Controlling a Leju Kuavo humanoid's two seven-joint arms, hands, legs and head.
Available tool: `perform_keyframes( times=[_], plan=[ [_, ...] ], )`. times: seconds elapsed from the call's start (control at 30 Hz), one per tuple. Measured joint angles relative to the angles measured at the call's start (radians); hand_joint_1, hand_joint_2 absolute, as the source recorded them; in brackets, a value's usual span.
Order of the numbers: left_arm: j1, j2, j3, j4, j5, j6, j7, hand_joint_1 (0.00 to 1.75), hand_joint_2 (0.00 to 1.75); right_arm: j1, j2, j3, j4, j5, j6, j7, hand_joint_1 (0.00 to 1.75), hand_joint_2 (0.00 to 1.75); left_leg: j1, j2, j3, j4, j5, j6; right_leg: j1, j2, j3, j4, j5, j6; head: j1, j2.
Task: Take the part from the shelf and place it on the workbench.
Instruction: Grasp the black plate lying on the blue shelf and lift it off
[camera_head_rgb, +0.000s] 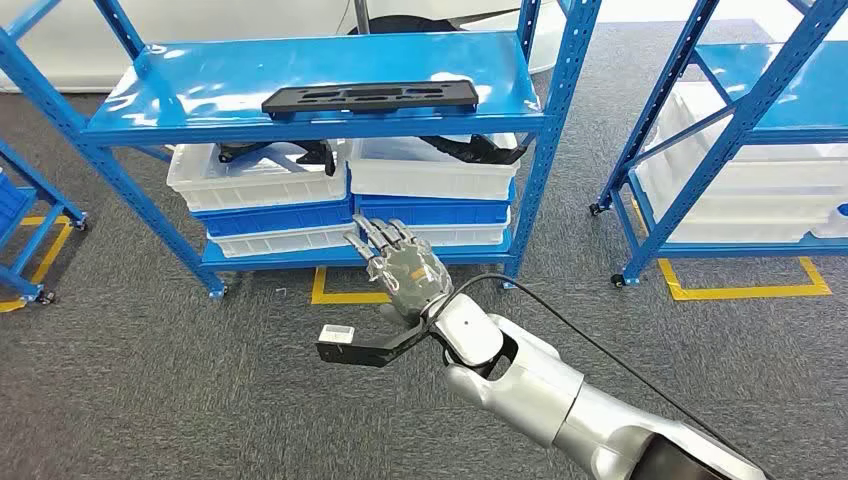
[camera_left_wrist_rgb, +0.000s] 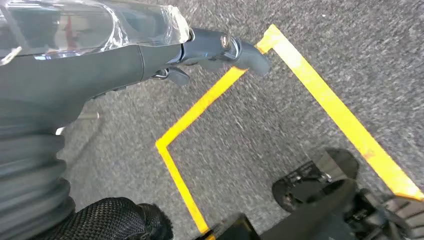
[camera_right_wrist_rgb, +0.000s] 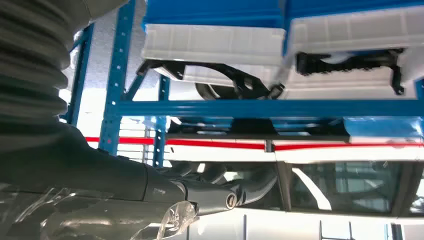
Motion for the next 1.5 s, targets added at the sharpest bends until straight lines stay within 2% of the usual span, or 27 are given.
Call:
perform_keyframes(
  times=[0.07, 0.13, 0.27, 0.3, 0.33, 0.4, 0.43, 0.47, 0.5, 0.6, 0.63, 0.7, 0.77, 0.8, 0.83, 0.87, 0.93, 0.97, 1.03, 1.13, 1.2, 1.27, 1.3, 1.33, 1.37, 1.43, 1.5],
  plan=[
    [-0.001, 0.000, 0.000, 0.000, 0.000, 0.000, 0.000, 0.00, 1.75, -0.002, 0.002, 0.000, 0.000, 0.000, 0.000, -0.003, 0.00, 1.75, 0.001, 0.000, -0.004, 0.010, -0.010, -0.006, -0.005, 0.000, 0.004, -0.004, 0.000, -0.006, 0.000, 0.000],
    [-0.002, 0.000, 0.000, 0.000, 0.000, 0.000, 0.000, 0.00, 1.75, -0.006, 0.004, 0.000, 0.000, -0.002, 0.003, -0.007, 0.00, 1.75, 0.004, 0.001, -0.023, 0.053, -0.036, -0.017, -0.010, 0.000, 0.010, -0.008, -0.002, -0.015, -0.002, 0.000],
    [-0.009, -0.001, 0.001, 0.000, 0.002, 0.001, -0.002, 0.00, 1.75, -0.006, 0.008, 0.004, 0.001, -0.005, 0.009, -0.011, 0.00, 1.75, 0.017, 0.001, -0.155, 0.293, -0.116, -0.040, -0.010, 0.000, 0.015, -0.008, -0.010, -0.023, -0.005, 0.000],
    [-0.012, -0.001, 0.001, 0.000, 0.002, 0.001, -0.002, 0.00, 1.75, -0.004, 0.008, 0.006, 0.001, -0.005, 0.010, -0.011, 0.00, 1.75, 0.020, 0.001, -0.174, 0.320, -0.111, -0.044, -0.010, 0.000, 0.018, -0.008, -0.013, -0.023, -0.005, 0.000],
    [-0.013, -0.002, 0.001, 0.000, 0.003, 0.001, -0.002, 0.00, 1.75, -0.003, 0.008, 0.008, 0.002, -0.005, 0.012, -0.011, 0.00, 1.75, 0.022, 0.001, -0.174, 0.306, -0.086, -0.046, -0.010, 0.001, 0.024, -0.007, -0.016, -0.022, -0.005, 0.000],
    [-0.011, -0.002, 0.001, 0.000, 0.003, 0.001, -0.001, 0.00, 1.75, -0.003, 0.009, 0.010, 0.002, -0.005, 0.015, -0.011, 0.00, 1.75, 0.027, 0.001, -0.126, 0.178, 0.000, -0.047, -0.010, 0.004, 0.037, -0.008, -0.025, -0.017, -0.005, 0.000],
    [-0.009, -0.002, 0.000, 0.000, 0.004, 0.001, 0.000, 0.00, 1.75, -0.004, 0.009, 0.011, 0.003, -0.005, 0.016, -0.011, 0.00, 1.75, 0.025, 0.001, -0.098, 0.111, 0.032, -0.044, -0.008, 0.006, 0.042, -0.007, -0.029, -0.014, -0.005, 0.000],
    [-0.007, -0.002, 0.000, 0.000, 0.004, 0.001, 0.000, 0.00, 1.75, -0.006, 0.009, 0.011, 0.004, -0.005, 0.017, -0.011, 0.00, 1.75, 0.024, 0.001, -0.076, 0.059, 0.046, -0.039, -0.006, 0.007, 0.042, -0.006, -0.032, -0.009, -0.005, 0.000],
    [-0.006, -0.002, 0.000, 0.000, 0.005, 0.002, 0.000, 0.00, 1.75, -0.007, 0.009, 0.011, 0.005, -0.005, 0.018, -0.011, 0.00, 1.75, 0.021, 0.001, -0.065, 0.032, 0.047, -0.033, -0.005, 0.007, 0.041, -0.005, -0.033, -0.005, -0.005, 0.000],
    [-0.005, -0.003, 0.001, 0.000, 0.007, 0.003, 0.000, 0.00, 1.75, -0.008, 0.010, 0.012, 0.009, -0.006, 0.022, -0.010, 0.00, 1.75, 0.020, -0.002, -0.056, 0.018, 0.035, -0.014, -0.005, 0.005, 0.036, 0.002, -0.041, 0.009, -0.004, 0.000],
    [-0.005, -0.003, 0.001, 0.000, 0.007, 0.003, 0.000, 0.00, 1.75, -0.009, 0.010, 0.012, 0.010, -0.007, 0.023, -0.010, 0.00, 1.75, 0.021, -0.003, -0.052, 0.016, 0.035, -0.008, -0.006, 0.004, 0.029, 0.022, -0.053, 0.014, -0.003, 0.000],
    [-0.005, -0.004, 0.000, 0.000, 0.006, 0.003, 0.000, 0.00, 1.75, -0.010, 0.011, 0.012, 0.010, -0.008, 0.024, -0.010, 0.00, 1.75, 0.023, -0.002, -0.041, 0.012, 0.032, 0.002, -0.008, 0.003, -0.017, 0.125, -0.101, 0.020, -0.003, 0.000],
    [-0.004, -0.004, 0.000, 0.000, 0.006, 0.003, 0.000, 0.00, 1.75, -0.007, 0.010, 0.012, 0.013, -0.011, 0.026, -0.010, 0.00, 1.75, 0.023, -0.002, -0.035, 0.012, 0.026, 0.009, -0.009, 0.003, -0.095, 0.265, -0.147, 0.023, -0.002, 0.000],
    [-0.003, -0.004, 0.000, 0.000, 0.005, 0.003, 0.000, 0.00, 1.75, -0.005, 0.009, 0.012, 0.015, -0.013, 0.028, -0.009, 0.00, 1.75, 0.022, -0.002, -0.032, 0.012, 0.023, 0.010, -0.009, 0.003, -0.123, 0.306, -0.151, 0.024, -0.002, 0.000],
    [-0.003, -0.004, 0.000, 0.000, 0.005, 0.003, 0.000, 0.00, 1.75, -0.003, 0.009, 0.012, 0.017, -0.014, 0.029, -0.009, 0.00, 1.75, 0.022, -0.003, -0.028, 0.013, 0.020, 0.011, -0.009, 0.003, -0.134, 0.310, -0.136, 0.024, -0.002, 0.000],
    [-0.003, -0.004, 0.000, 0.000, 0.004, 0.003, 0.000, 0.00, 1.75, -0.003, 0.009, 0.012, 0.018, -0.015, 0.031, -0.009, 0.00, 1.75, 0.023, -0.004, -0.022, 0.013, 0.015, 0.009, -0.010, 0.003, -0.121, 0.266, -0.101, 0.023, -0.002, 0.000],
    [-0.002, -0.004, 0.000, 0.000, 0.003, 0.003, 0.000, 0.00, 1.75, -0.004, 0.009, 0.013, 0.019, -0.016, 0.031, -0.008, 0.00, 1.75, 0.021, -0.006, -0.008, 0.014, 0.002, 0.001, -0.010, 0.002, -0.059, 0.122, -0.023, 0.020, -0.002, 0.000],
    [-0.001, -0.004, 0.000, 0.000, 0.002, 0.003, 0.001, 0.00, 1.75, -0.005, 0.009, 0.013, 0.019, -0.016, 0.031, -0.008, 0.00, 1.75, 0.019, -0.006, -0.003, 0.016, -0.005, -0.004, -0.010, 0.002, -0.031, 0.059, 0.000, 0.018, -0.003, 0.000],
    [-0.001, -0.004, 0.000, 0.000, 0.001, 0.003, 0.002, 0.00, 1.75, -0.006, 0.009, 0.013, 0.019, -0.017, 0.032, -0.008, 0.00, 1.75, 0.014, -0.006, -0.001, 0.017, -0.014, -0.013, -0.007, 0.004, -0.012, 0.019, 0.001, 0.009, -0.003, 0.000],
    [-0.002, -0.004, 0.000, 0.000, 0.001, 0.003, 0.002, 0.00, 1.75, -0.008, 0.010, 0.013, 0.020, -0.017, 0.033, -0.008, 0.00, 1.75, 0.019, -0.003, -0.005, 0.029, -0.029, -0.025, -0.007, 0.006, -0.010, 0.017, -0.006, -0.011, -0.004, 0.000],
    [-0.003, -0.004, 0.000, 0.000, 0.001, 0.003, 0.001, 0.00, 1.75, -0.010, 0.011, 0.013, 0.020, -0.017, 0.034, -0.008, 0.00, 1.75, 0.022, -0.002, -0.048, 0.119, -0.072, -0.035, -0.010, 0.005, -0.005, 0.016, -0.010, -0.021, -0.006, 0.000],
    [-0.007, -0.004, 0.001, 0.000, 0.001, 0.003, 0.000, 0.00, 1.75, -0.009, 0.011, 0.013, 0.021, -0.018, 0.035, -0.007, 0.00, 1.75, 0.022, -0.001, -0.126, 0.263, -0.125, -0.042, -0.009, 0.005, -0.002, 0.016, -0.015, -0.027, -0.006, 0.000],
    [-0.010, -0.005, 0.001, 0.000, 0.001, 0.003, -0.001, 0.00, 1.75, -0.009, 0.011, 0.013, 0.022, -0.019, 0.035, -0.007, 0.00, 1.75, 0.022, -0.001, -0.157, 0.315, -0.135, -0.043, -0.008, 0.005, 0.001, 0.016, -0.018, -0.029, -0.006, 0.000],
    [-0.013, -0.006, 0.001, 0.000, 0.001, 0.003, -0.001, 0.00, 1.75, -0.008, 0.011, 0.013, 0.023, -0.019, 0.036, -0.007, 0.00, 1.75, 0.022, -0.001, -0.172, 0.330, -0.124, -0.042, -0.007, 0.006, 0.005, 0.016, -0.021, -0.030, -0.006, 0.000],
    [-0.015, -0.006, 0.001, 0.000, 0.001, 0.003, 0.000, 0.00, 1.75, -0.008, 0.011, 0.013, 0.024, -0.019, 0.036, -0.007, 0.00, 1.75, 0.021, -0.001, -0.169, 0.308, -0.094, -0.039, -0.006, 0.007, 0.011, 0.016, -0.025, -0.030, -0.006, 0.000],
    [-0.012, -0.006, 0.001, 0.000, 0.000, 0.003, 0.001, 0.00, 1.75, -0.009, 0.013, 0.013, 0.024, -0.021, 0.038, -0.007, 0.00, 1.75, 0.016, -0.001, -0.116, 0.170, -0.005, -0.021, -0.005, 0.011, 0.027, 0.015, -0.034, -0.028, -0.006, 0.000],
    [-0.007, -0.004, 0.000, 0.001, -0.002, 0.003, 0.002, 0.00, 1.75, -0.010, 0.014, 0.013, 0.025, -0.024, 0.040, -0.007, 0.00, 1.75, 0.007, 0.000, -0.071, 0.061, 0.041, -0.001, -0.003, 0.013, 0.035, 0.013, -0.040, -0.024, -0.004, 0.000]
  ],
)
